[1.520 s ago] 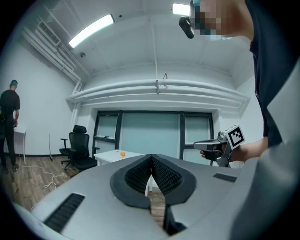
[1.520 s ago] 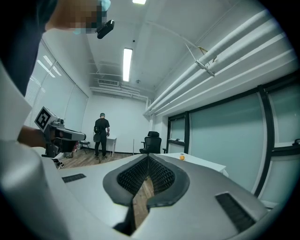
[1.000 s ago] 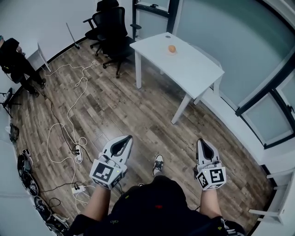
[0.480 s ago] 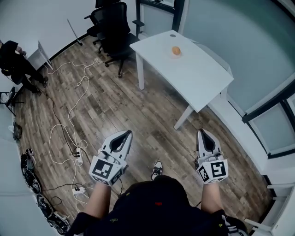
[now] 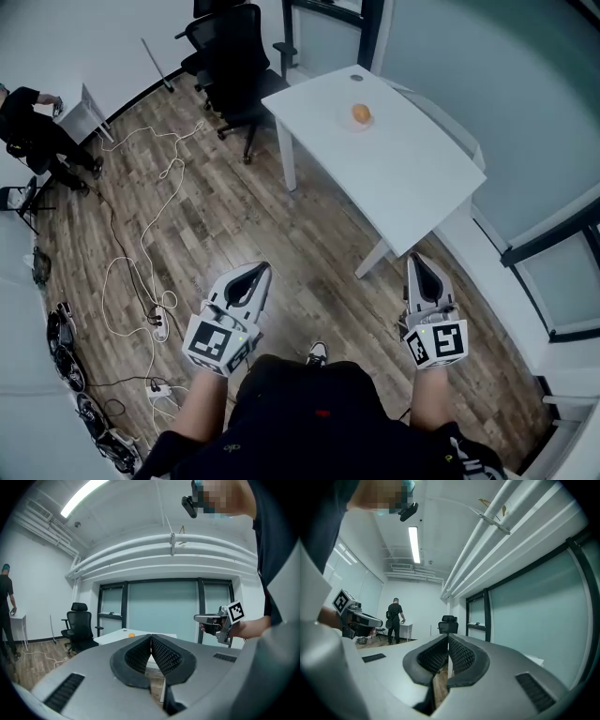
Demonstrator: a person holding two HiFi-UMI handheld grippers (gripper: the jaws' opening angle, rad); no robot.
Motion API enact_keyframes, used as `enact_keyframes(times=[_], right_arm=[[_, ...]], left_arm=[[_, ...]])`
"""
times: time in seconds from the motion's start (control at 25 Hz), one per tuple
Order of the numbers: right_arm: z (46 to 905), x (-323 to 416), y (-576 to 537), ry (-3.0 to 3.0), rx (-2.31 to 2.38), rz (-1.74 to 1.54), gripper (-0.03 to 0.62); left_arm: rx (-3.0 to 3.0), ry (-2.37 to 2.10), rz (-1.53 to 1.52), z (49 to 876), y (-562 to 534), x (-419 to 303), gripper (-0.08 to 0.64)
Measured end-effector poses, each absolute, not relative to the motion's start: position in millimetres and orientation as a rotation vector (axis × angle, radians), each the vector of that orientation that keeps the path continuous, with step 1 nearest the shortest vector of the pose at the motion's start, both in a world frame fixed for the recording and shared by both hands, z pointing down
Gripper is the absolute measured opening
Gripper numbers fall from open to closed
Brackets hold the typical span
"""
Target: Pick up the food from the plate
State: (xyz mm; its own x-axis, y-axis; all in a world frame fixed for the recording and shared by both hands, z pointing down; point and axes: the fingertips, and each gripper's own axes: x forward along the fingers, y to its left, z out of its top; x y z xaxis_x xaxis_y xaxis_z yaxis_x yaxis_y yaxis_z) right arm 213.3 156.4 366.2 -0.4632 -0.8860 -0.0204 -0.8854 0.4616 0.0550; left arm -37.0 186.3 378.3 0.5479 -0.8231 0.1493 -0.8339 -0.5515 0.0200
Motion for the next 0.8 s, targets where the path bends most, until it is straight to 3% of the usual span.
enact_keyframes(times=[0.44, 0.8], right_arm=[[380.8, 209.5, 87.0, -2.674, 1.620, -0.068, 0.025], [387.9, 173.2, -19.1, -2.579, 1.609, -0.084, 0.025]], left_arm=[[2.692, -1.373, 0.198, 397.8, 114.0, -31.3, 0.023], [2.726, -1.264, 0.179, 404.3, -10.9, -55.3, 0.023]])
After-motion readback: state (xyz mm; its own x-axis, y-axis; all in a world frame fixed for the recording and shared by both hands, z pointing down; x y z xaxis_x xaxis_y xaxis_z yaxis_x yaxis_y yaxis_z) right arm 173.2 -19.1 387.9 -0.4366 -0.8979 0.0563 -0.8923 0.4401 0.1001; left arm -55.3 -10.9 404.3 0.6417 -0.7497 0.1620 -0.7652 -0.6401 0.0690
